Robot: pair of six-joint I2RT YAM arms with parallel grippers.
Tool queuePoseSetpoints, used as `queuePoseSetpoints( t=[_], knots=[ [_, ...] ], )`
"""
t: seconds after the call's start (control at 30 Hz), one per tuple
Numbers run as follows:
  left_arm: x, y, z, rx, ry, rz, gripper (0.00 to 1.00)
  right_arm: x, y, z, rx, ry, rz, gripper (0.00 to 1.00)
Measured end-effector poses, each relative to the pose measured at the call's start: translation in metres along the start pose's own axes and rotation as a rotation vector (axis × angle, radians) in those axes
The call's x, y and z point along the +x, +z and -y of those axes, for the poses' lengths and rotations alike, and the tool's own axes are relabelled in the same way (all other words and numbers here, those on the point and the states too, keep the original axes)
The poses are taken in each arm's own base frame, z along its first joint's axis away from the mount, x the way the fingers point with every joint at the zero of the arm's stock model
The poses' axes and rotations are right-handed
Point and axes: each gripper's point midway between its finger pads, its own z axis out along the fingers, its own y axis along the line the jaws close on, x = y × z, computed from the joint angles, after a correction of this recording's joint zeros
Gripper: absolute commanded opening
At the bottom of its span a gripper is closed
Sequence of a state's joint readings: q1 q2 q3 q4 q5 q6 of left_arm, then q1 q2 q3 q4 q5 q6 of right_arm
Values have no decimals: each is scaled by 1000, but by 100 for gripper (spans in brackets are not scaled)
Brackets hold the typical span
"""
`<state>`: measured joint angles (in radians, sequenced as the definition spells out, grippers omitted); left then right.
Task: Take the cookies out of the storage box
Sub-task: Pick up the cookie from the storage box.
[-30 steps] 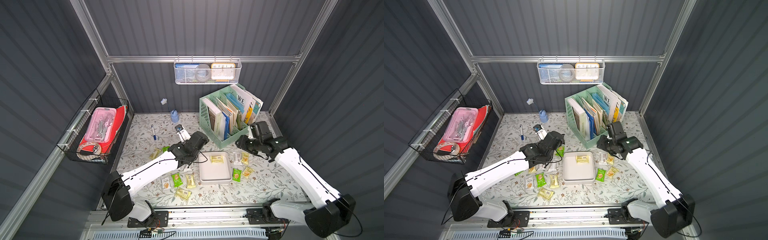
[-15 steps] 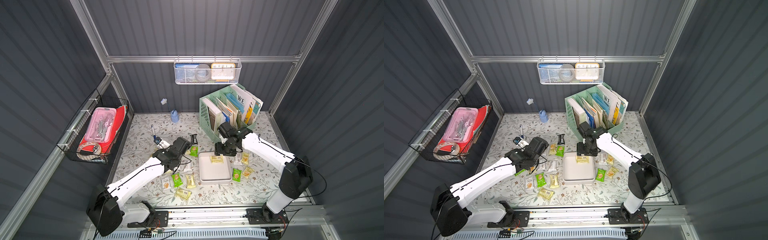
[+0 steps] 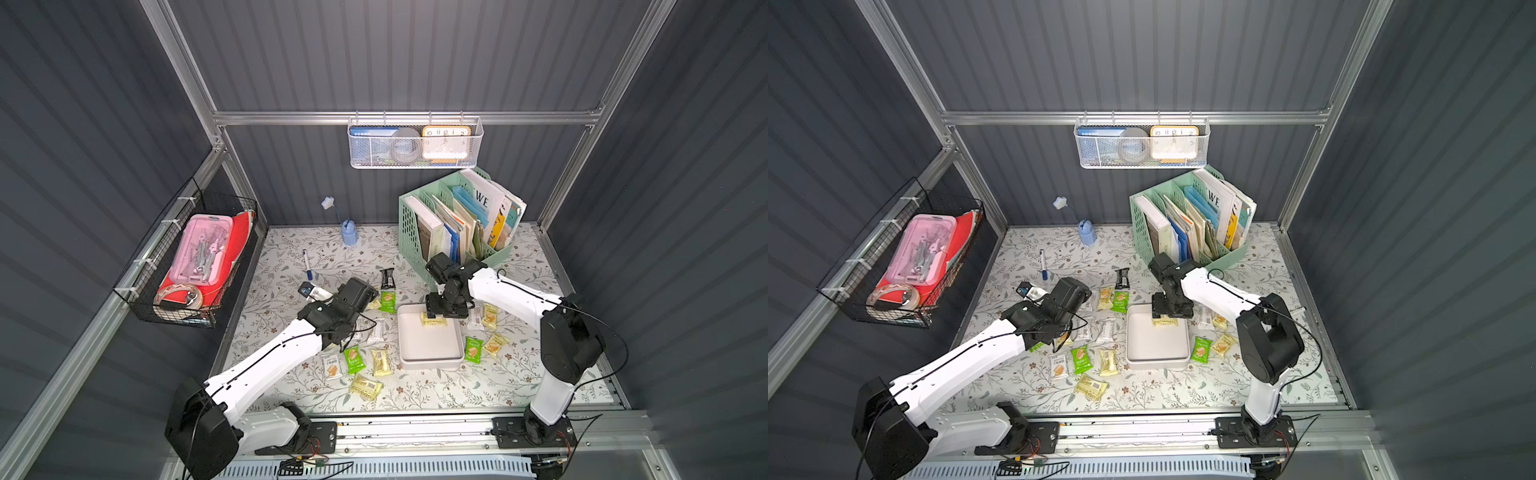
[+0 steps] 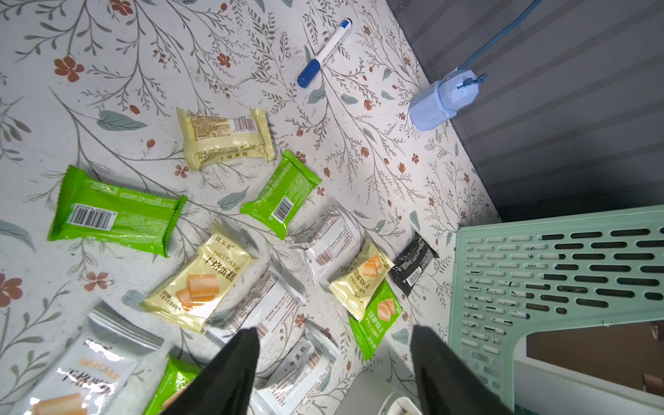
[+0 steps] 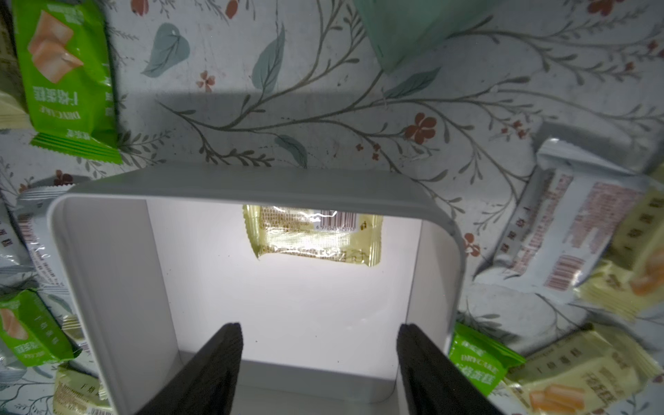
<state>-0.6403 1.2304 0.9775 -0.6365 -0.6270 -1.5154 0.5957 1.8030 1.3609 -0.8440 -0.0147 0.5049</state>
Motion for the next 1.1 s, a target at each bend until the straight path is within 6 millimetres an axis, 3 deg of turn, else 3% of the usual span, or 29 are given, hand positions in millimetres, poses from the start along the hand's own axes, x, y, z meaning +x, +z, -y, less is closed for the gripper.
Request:
queuePoseSetpoints(
  t=[0.33, 0.53, 0.83, 1.1],
  knots=[
    [1, 0, 0, 0, 3, -6, 75, -15, 33, 1, 50, 0, 17, 82],
    [2, 0, 1, 3, 10, -12, 77, -18, 40, -2, 55, -16, 30, 89],
    [3, 0, 2, 7, 18, -21, 77, -13, 56, -5, 70, -32, 6, 89],
    [2, -1, 5, 15, 10, -25, 77, -16, 61, -6, 89, -35, 8, 83]
  ],
)
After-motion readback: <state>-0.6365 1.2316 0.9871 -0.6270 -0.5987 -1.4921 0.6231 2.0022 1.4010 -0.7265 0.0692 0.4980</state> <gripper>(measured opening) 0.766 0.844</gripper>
